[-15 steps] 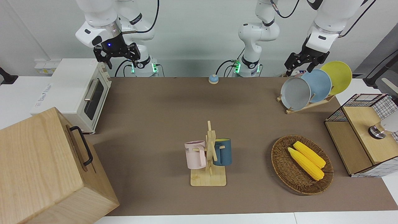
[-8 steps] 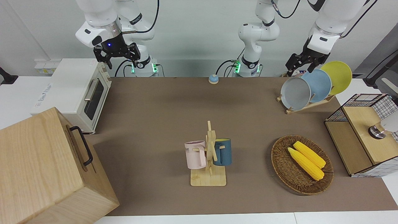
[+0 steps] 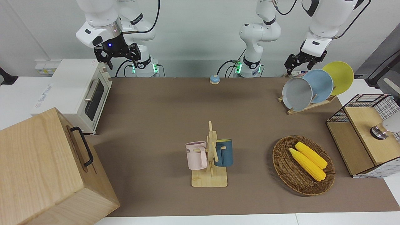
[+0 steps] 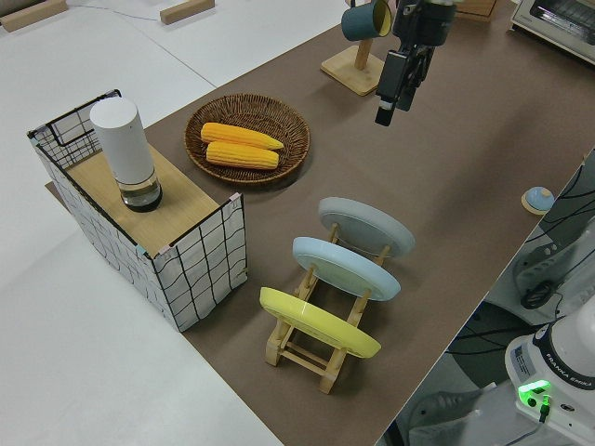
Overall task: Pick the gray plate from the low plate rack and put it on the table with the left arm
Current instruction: 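Move the left gripper toward the gray plate in the low rack, then close the left gripper on the rim of the front gray plate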
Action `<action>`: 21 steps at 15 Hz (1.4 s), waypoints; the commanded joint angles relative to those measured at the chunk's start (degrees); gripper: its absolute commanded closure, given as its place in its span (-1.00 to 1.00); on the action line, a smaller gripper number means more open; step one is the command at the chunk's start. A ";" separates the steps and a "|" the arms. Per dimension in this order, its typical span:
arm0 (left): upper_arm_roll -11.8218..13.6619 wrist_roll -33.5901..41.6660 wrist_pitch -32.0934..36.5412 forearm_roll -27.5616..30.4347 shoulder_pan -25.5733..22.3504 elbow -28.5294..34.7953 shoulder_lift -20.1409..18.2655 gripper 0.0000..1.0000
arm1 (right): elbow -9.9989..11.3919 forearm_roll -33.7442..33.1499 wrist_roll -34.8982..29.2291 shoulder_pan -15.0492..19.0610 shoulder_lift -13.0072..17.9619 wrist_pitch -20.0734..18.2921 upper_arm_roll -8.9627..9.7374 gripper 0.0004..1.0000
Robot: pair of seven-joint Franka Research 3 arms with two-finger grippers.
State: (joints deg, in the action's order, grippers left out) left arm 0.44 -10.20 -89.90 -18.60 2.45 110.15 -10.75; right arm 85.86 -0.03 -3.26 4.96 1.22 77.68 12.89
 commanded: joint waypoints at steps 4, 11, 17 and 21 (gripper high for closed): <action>8.34 0.89 -11.33 -3.99 0.28 10.78 -3.14 -0.98 | -0.35 0.20 0.19 0.85 0.27 -0.87 0.38 -0.98; 10.20 1.15 -20.47 -3.11 0.45 19.12 -2.70 -0.97 | -0.35 0.20 0.19 0.84 0.27 -0.87 0.38 -0.98; 11.25 1.24 -19.96 -3.11 0.37 20.90 -2.61 -0.49 | -0.35 0.20 0.19 0.76 0.27 -0.87 0.38 -0.97; 12.13 1.33 -19.96 -3.11 0.54 20.81 -2.61 0.35 | -0.35 0.20 0.19 0.76 0.27 -0.87 0.38 -0.98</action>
State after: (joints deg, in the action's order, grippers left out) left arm 11.60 -8.90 -109.28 -21.37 2.53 129.41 -11.54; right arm 85.86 -0.03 -3.26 4.96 1.22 77.68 12.89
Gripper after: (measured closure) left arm 0.322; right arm 0.009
